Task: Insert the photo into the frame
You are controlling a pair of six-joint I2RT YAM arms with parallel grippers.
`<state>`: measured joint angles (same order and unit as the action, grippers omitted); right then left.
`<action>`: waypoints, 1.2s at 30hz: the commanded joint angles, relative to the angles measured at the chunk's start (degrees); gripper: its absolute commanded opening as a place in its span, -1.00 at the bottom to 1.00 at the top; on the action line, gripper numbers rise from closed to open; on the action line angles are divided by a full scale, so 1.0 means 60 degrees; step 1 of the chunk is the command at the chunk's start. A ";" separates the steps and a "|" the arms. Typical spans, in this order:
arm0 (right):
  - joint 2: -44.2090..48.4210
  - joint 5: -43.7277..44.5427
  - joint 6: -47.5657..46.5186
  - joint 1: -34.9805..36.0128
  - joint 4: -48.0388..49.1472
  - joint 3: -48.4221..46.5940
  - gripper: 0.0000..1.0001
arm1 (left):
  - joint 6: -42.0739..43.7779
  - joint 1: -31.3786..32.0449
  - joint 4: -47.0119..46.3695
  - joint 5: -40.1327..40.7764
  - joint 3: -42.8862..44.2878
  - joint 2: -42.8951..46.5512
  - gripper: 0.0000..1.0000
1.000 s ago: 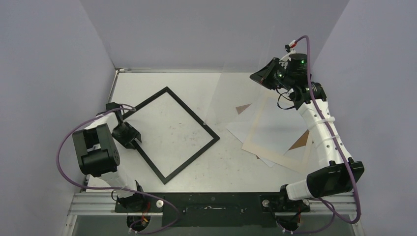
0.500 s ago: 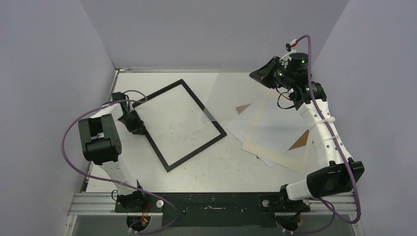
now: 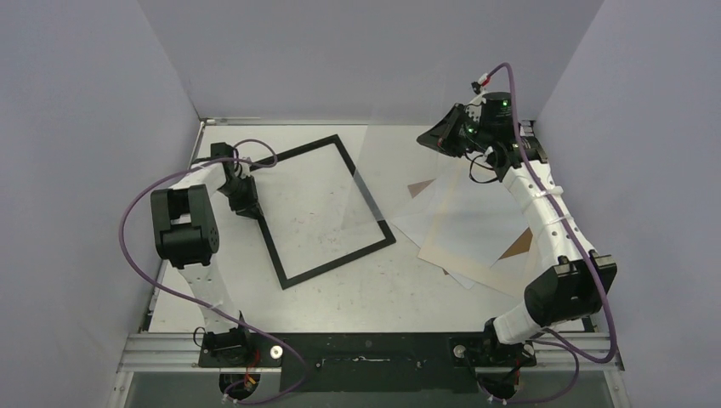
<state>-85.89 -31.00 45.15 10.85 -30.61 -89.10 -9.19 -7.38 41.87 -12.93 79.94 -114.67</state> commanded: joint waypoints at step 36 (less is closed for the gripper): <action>-0.2691 -0.0641 0.2247 0.2701 0.5287 0.0777 -1.00 | -0.1901 -0.0868 -0.1982 -0.2056 0.0938 -0.0476 -0.05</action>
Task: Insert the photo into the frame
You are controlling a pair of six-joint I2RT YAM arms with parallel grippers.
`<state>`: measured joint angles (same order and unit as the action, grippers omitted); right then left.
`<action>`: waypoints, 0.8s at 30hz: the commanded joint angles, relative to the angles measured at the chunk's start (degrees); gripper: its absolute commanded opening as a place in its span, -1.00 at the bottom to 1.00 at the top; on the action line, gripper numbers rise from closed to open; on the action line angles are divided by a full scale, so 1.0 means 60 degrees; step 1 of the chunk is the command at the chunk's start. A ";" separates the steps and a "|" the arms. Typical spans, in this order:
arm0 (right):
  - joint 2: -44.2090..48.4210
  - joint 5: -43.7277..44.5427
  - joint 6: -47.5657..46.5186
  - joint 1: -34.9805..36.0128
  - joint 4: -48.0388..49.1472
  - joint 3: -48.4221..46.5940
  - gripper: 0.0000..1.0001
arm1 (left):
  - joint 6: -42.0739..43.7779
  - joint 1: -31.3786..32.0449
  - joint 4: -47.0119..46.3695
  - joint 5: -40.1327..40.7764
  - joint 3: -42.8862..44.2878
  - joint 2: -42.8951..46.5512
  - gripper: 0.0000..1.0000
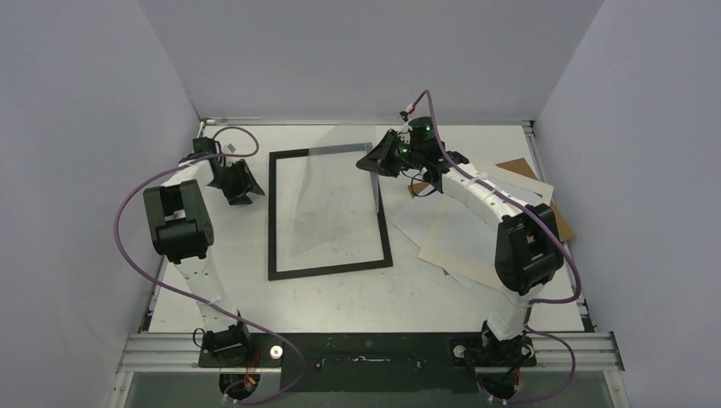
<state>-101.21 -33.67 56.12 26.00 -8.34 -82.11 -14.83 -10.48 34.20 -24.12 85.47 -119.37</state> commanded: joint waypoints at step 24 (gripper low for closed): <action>-0.2128 -0.1314 0.0282 0.0542 0.3700 0.0017 -1.00 | -0.1562 -0.0471 -0.0768 -0.1109 0.1275 -0.1631 -0.42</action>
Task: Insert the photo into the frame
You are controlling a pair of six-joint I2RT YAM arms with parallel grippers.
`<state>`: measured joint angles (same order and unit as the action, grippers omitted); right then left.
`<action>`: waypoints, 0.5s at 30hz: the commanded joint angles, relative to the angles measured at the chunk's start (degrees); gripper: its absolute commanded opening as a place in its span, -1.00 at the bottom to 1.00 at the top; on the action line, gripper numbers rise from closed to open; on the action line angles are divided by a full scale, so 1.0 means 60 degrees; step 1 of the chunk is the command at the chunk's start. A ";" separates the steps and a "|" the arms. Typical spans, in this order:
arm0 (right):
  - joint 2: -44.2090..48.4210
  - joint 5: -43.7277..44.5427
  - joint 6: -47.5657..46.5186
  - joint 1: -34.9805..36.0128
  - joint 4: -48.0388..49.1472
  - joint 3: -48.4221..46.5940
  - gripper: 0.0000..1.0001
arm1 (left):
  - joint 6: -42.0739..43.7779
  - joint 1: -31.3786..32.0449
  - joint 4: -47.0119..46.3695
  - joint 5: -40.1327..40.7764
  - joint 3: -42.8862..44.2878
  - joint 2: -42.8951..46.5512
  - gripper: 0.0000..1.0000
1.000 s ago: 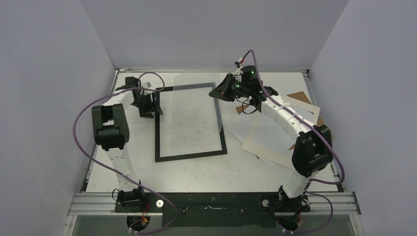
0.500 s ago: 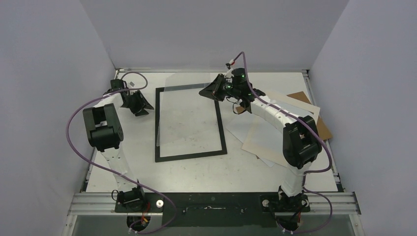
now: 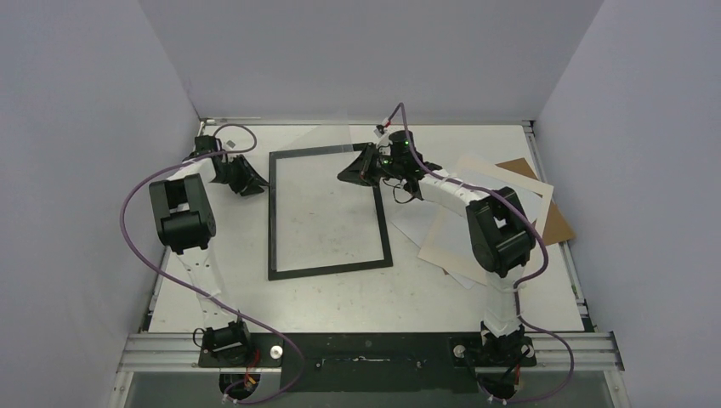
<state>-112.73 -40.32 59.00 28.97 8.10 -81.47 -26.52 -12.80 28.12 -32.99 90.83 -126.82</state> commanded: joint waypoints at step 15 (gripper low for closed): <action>0.0071 0.0464 -0.1078 -0.0256 0.0517 0.0761 -1.00 | 0.0393 -0.0167 0.0330 0.0395 0.0488 -0.0658 -0.42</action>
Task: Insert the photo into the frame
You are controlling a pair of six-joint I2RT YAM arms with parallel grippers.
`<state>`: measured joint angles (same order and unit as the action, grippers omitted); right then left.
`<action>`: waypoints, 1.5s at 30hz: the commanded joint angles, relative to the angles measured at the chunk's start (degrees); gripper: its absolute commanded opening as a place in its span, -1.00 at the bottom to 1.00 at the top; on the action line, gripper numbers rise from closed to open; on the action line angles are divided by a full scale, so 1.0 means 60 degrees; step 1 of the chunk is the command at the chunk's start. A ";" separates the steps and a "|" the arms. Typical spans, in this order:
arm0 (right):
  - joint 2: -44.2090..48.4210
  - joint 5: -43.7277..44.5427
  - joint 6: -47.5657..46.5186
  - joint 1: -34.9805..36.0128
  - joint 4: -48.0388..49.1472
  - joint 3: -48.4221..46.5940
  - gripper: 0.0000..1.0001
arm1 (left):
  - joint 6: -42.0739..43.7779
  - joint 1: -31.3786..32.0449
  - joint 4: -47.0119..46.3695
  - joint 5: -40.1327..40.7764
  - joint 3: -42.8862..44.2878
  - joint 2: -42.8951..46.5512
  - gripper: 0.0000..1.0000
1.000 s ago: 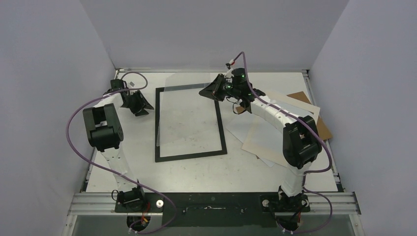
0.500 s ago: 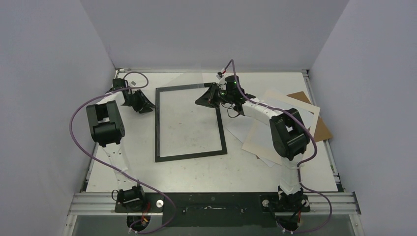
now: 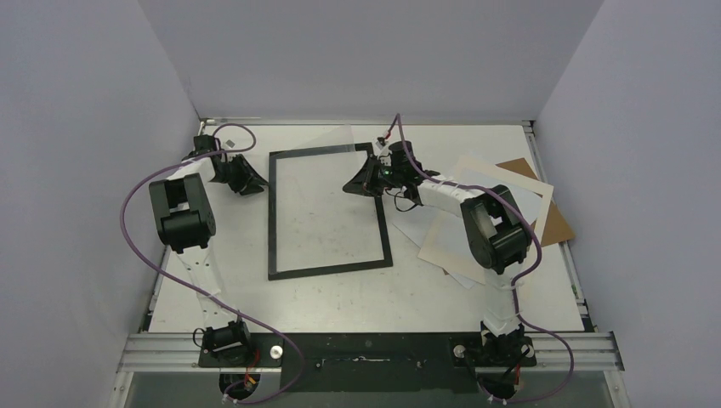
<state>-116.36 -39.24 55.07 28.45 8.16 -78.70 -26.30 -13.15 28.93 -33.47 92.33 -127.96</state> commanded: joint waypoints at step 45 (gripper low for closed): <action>0.0640 -0.1178 0.3018 -0.0582 0.4079 0.1234 -1.00 | 0.0709 0.0023 0.0692 0.0494 0.0561 -0.1154 -0.67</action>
<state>-115.39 -44.45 69.47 25.15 24.82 -70.70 -24.99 -13.30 30.61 -37.41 95.85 -131.20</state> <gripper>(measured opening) 0.031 0.181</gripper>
